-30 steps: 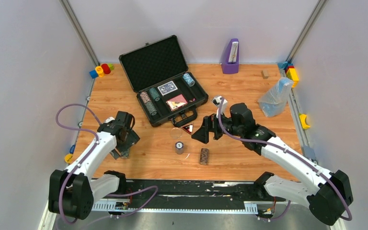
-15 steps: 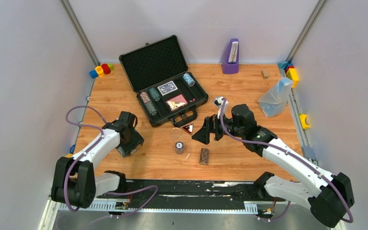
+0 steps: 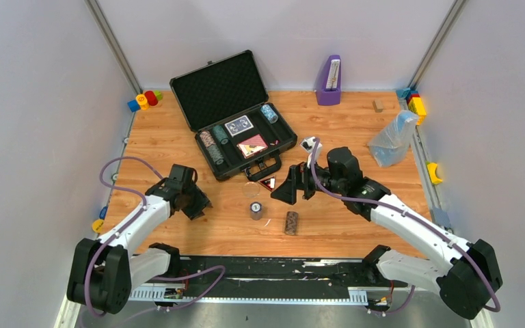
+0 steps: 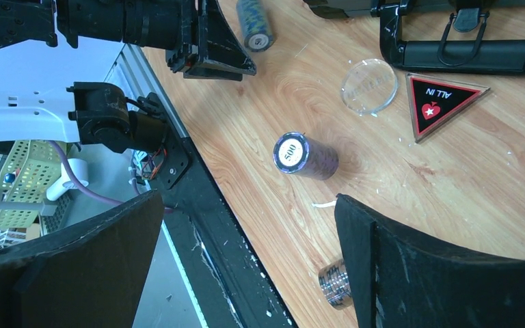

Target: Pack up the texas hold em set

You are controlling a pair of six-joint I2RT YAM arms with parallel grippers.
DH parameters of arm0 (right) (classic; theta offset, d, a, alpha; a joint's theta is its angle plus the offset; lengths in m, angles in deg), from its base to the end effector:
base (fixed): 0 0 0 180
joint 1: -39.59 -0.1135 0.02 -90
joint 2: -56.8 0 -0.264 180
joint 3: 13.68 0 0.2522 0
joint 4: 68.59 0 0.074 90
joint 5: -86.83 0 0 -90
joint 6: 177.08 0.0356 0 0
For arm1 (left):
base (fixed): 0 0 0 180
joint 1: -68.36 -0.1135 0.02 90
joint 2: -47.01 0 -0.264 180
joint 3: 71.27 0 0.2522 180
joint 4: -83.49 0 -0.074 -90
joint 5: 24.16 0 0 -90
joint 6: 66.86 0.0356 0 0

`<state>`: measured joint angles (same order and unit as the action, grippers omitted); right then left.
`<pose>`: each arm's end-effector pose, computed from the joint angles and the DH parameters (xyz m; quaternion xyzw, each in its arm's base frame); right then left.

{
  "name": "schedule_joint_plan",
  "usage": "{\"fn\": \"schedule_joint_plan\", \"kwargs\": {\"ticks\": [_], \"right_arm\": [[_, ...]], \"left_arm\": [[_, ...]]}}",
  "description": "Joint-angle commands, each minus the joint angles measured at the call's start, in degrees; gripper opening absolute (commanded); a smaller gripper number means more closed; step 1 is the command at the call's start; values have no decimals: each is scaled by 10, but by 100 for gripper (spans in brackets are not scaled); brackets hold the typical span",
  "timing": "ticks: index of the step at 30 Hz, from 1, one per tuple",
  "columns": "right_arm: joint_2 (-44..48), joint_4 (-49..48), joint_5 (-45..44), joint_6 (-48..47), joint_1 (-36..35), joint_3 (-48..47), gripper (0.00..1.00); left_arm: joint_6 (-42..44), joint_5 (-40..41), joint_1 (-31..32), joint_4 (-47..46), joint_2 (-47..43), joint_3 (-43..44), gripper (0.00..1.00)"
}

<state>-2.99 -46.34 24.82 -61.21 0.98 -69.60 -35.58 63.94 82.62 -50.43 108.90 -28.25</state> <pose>0.1720 0.1587 0.2782 -0.2185 0.8041 0.4474 0.3247 0.1748 -0.0456 0.1655 -0.3659 0.9049 -0.1420 0.1647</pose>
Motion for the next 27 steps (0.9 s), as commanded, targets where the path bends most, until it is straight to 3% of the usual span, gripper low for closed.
{"fn": "schedule_joint_plan", "kwargs": {"ticks": [1, 5, 8, 16, 22, 27], "right_arm": [[-12, -37, 21, 12, -3, -10, 98], [-15, -31, 19, 7, -4, -20, 98], [-15, -28, 13, 3, -4, -26, 98], [-18, -14, -2, 1, -4, -27, 98], [-2, 0, -22, -1, -4, -20, 99], [1, 6, -29, -5, -4, -19, 99]], "left_arm": [[4, 27, 4, 24, -13, 30, 61], [18, 110, 4, 88, -25, 76, 84], [19, 151, 4, 95, -24, 105, 89], [25, 166, -5, 33, 100, 168, 89], [25, 160, -21, -52, 225, 206, 79], [27, 171, -25, -131, 247, 188, 75]]}}
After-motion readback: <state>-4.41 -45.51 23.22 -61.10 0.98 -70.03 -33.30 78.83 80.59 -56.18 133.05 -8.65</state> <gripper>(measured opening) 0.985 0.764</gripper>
